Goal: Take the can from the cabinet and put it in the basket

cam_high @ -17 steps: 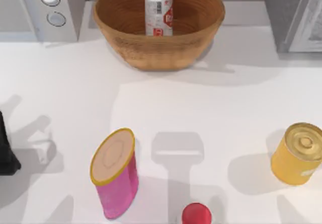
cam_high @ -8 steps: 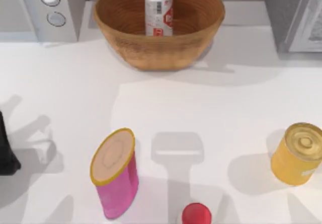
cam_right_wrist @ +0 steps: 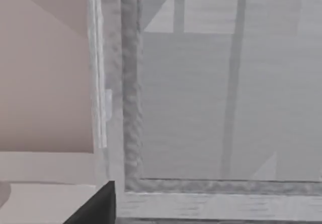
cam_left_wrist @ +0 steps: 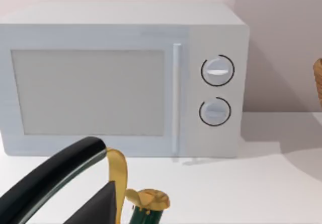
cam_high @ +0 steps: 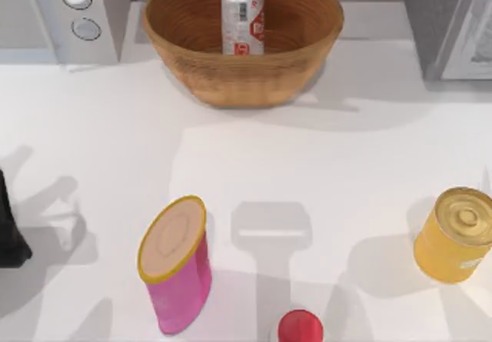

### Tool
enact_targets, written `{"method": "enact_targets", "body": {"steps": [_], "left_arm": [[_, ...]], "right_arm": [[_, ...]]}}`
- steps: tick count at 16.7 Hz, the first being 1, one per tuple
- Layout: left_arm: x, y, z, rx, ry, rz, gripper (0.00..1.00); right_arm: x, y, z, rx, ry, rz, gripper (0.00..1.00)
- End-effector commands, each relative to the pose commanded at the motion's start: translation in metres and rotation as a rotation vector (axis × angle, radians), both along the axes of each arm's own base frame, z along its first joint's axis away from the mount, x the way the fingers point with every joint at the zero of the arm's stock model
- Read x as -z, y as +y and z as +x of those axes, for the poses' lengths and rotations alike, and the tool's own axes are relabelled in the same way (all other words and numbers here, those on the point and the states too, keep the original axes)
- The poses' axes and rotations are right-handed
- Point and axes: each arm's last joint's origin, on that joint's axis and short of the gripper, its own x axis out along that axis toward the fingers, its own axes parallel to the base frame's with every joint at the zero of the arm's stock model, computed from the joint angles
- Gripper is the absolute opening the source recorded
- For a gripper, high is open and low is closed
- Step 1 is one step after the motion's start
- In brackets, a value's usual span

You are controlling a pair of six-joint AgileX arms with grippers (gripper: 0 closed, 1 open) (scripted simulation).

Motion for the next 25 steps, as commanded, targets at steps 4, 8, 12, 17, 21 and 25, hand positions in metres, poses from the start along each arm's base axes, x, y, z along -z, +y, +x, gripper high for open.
{"method": "enact_targets", "body": {"steps": [4,8,12,17,21,25], "left_arm": [[0.0,0.0,0.0,0.0,0.0,0.0,1.0],[0.0,0.0,0.0,0.0,0.0,0.0,1.0],[0.0,0.0,0.0,0.0,0.0,0.0,1.0],[0.0,0.0,0.0,0.0,0.0,0.0,1.0],[0.0,0.0,0.0,0.0,0.0,0.0,1.0],[0.0,0.0,0.0,0.0,0.0,0.0,1.0]], "right_arm": [[-0.004,-0.047,0.024,0.002,0.024,0.001,1.0],[0.011,-0.105,0.033,-0.001,0.048,0.017,1.0],[0.031,-0.148,0.026,-0.004,0.053,0.024,1.0],[0.039,-0.163,0.02,-0.006,0.051,0.019,1.0],[0.039,-0.162,0.02,-0.007,0.053,0.022,1.0],[0.021,-0.18,0.029,-0.008,0.05,0.016,1.0]]}}
